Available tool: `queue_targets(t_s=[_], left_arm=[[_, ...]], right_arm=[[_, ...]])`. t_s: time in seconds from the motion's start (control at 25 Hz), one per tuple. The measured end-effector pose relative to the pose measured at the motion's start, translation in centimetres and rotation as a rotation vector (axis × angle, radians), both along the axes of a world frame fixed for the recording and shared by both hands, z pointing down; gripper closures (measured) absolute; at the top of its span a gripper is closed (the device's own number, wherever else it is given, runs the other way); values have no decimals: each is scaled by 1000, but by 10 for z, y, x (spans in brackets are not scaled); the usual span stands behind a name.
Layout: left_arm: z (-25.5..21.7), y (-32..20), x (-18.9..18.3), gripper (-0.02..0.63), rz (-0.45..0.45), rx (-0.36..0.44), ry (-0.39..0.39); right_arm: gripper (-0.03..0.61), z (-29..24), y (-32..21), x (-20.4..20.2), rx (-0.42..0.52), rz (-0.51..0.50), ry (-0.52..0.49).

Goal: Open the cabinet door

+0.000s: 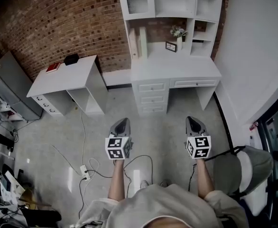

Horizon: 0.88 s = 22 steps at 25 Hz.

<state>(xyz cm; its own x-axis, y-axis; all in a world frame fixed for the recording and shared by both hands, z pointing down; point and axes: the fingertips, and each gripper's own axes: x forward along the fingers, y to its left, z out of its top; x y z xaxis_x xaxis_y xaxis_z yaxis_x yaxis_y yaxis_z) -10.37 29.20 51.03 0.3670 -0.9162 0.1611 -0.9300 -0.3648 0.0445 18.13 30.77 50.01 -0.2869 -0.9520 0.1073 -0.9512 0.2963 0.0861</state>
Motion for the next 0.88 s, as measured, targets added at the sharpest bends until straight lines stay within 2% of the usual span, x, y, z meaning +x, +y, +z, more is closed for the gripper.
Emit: queue_targets(t_s=[0.56, 0.88], left_arm=[[5, -6, 47, 588, -33, -6, -8], [12, -34, 63, 588, -42, -11, -18]], right_arm=[[565, 9, -17, 37, 2, -64, 13], [565, 19, -45, 45, -1, -93, 7]])
